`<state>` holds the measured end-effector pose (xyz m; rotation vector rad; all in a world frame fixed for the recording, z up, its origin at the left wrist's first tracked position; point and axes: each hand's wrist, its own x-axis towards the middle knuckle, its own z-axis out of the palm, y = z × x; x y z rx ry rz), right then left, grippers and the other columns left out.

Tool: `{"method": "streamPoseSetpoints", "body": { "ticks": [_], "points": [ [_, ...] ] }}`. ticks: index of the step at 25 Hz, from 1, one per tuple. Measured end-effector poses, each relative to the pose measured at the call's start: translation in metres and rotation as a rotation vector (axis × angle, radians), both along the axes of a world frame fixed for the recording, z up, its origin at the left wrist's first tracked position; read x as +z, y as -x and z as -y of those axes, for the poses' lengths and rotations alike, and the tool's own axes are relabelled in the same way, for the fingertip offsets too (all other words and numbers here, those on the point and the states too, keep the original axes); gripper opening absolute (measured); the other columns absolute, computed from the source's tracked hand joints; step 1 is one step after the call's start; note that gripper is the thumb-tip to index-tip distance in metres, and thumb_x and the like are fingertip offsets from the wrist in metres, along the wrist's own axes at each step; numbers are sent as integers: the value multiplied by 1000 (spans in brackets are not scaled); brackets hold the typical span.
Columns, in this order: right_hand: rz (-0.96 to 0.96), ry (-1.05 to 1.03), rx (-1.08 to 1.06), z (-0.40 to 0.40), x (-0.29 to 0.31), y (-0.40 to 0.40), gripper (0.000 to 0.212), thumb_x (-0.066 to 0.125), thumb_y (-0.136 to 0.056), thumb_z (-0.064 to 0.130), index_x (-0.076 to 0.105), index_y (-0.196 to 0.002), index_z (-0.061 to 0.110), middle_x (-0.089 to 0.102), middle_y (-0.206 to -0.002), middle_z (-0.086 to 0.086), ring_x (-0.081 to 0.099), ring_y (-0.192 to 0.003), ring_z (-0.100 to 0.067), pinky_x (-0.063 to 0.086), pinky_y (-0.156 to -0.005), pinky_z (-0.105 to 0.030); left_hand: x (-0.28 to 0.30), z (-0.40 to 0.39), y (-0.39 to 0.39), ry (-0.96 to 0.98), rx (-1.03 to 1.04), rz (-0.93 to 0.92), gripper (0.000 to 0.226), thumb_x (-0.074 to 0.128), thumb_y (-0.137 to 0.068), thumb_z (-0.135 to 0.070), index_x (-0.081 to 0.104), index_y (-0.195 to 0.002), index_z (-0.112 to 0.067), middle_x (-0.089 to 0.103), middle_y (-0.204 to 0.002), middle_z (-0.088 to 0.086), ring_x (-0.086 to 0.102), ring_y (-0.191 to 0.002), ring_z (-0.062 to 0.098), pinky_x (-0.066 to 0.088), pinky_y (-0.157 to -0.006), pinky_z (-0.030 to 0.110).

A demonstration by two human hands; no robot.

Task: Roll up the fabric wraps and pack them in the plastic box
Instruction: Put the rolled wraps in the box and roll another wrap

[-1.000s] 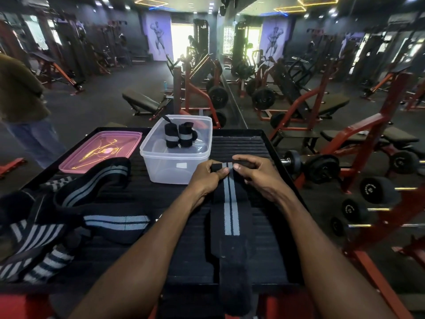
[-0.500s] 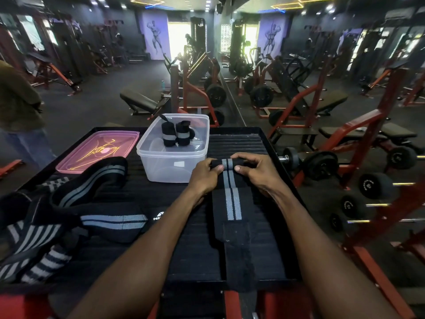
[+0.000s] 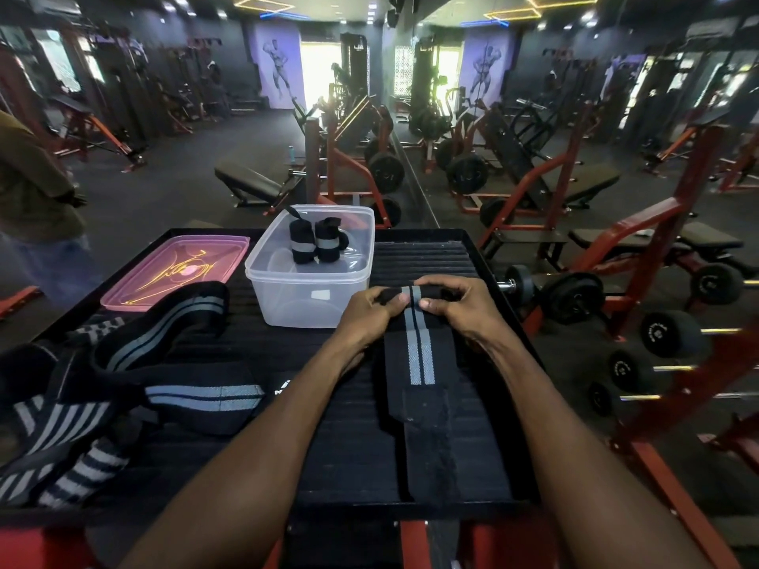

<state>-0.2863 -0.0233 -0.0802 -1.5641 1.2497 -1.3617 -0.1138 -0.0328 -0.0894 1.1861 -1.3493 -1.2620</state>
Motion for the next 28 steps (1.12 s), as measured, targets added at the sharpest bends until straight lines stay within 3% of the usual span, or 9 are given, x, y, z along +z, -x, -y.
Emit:
{"method": "streamPoseSetpoints", "body": {
  "ticks": [3,6,12,14,17,19,22,25,28],
  "points": [
    [64,-111,52,2,-3,-1,27,76,-84,1,75,-110,8,74,-105,-2,68,-89,1,52,-75,-14,2,-3,-2,9,26,-58,22,68,-91,-8,68,-113,-6,72,-95,1,67,-82,7,49,-64,9],
    [7,-139,63,6,-8,-2,21,75,-87,7,75,-108,12,74,-110,-6,69,-103,-17,55,-91,-30,1,-2,-3,39,20,-26,27,68,-90,-2,66,-117,-4,72,-103,7,66,-91,11,51,-71,9],
    [-10,-16,67,-1,-1,-2,37,73,-77,-14,72,-111,-1,73,-104,-9,68,-83,5,53,-78,-13,-1,-2,1,-117,-52,-131,19,72,-90,-23,72,-103,-10,76,-104,12,72,-101,25,57,-91,38],
    [28,-78,64,0,0,-5,30,77,-79,-5,75,-108,4,75,-100,-6,68,-81,2,51,-73,-13,-3,0,1,-73,0,-92,12,71,-90,-18,71,-100,-12,75,-103,9,71,-100,23,57,-88,32],
    [-8,-234,34,1,-1,-4,12,76,-88,24,77,-94,14,72,-75,7,62,-68,-8,46,-58,-24,-2,0,-1,-21,5,-39,20,71,-89,-8,69,-109,-8,74,-99,4,69,-89,12,52,-70,13],
    [-56,-232,16,2,-2,-1,10,75,-89,22,76,-91,12,69,-69,8,58,-66,-10,46,-59,-26,0,-2,-1,-35,-16,-32,26,72,-87,-4,67,-113,-5,74,-96,3,69,-84,10,52,-65,12],
    [-16,-121,-12,0,-1,1,16,77,-84,3,75,-98,11,74,-91,-3,67,-83,-10,54,-79,-22,3,-3,1,-200,-102,-194,30,74,-87,-13,67,-115,-3,76,-101,11,74,-91,19,60,-77,29],
    [13,-71,33,0,-1,1,29,78,-77,-6,76,-94,17,74,-93,-4,68,-85,-12,56,-83,-27,-2,0,2,-242,-119,-216,31,74,-88,-26,69,-111,-5,76,-104,15,72,-101,29,56,-92,45],
    [60,-213,28,1,0,1,18,81,-81,11,75,-98,15,71,-88,-4,62,-72,-14,54,-62,-30,-2,1,0,-138,-29,-163,18,72,-88,-10,69,-106,-8,75,-101,12,72,-94,24,58,-86,35]
  ]
}}
